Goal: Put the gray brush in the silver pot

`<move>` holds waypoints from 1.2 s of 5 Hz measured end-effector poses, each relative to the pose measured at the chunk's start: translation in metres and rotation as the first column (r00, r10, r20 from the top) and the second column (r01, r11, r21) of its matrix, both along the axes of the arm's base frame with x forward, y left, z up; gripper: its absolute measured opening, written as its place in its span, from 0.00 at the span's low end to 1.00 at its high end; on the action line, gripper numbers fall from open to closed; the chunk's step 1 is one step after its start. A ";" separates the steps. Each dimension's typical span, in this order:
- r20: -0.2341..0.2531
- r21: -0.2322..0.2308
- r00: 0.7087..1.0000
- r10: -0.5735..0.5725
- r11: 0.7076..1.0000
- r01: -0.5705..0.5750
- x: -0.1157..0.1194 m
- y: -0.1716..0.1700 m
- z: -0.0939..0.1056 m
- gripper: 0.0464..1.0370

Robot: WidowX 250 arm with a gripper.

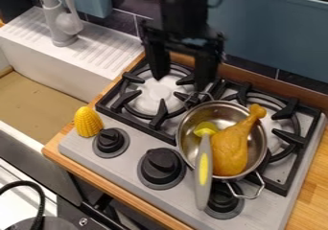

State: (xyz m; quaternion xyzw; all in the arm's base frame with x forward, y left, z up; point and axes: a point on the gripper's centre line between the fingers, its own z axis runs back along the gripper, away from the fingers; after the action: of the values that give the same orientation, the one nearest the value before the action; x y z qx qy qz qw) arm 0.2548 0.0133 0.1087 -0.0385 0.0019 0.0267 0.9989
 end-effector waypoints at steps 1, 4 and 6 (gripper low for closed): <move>0.004 -0.005 1.000 0.007 1.000 -0.007 0.013 0.015 0.001 0.96; 0.035 0.000 0.999 0.004 1.000 -0.004 0.031 0.041 -0.007 0.96; 0.050 -0.048 0.999 0.001 0.999 0.002 0.022 0.041 -0.001 0.96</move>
State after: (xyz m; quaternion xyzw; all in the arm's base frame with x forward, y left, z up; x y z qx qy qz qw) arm 0.2764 0.0545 0.1074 -0.0633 -0.0225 0.0253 0.9974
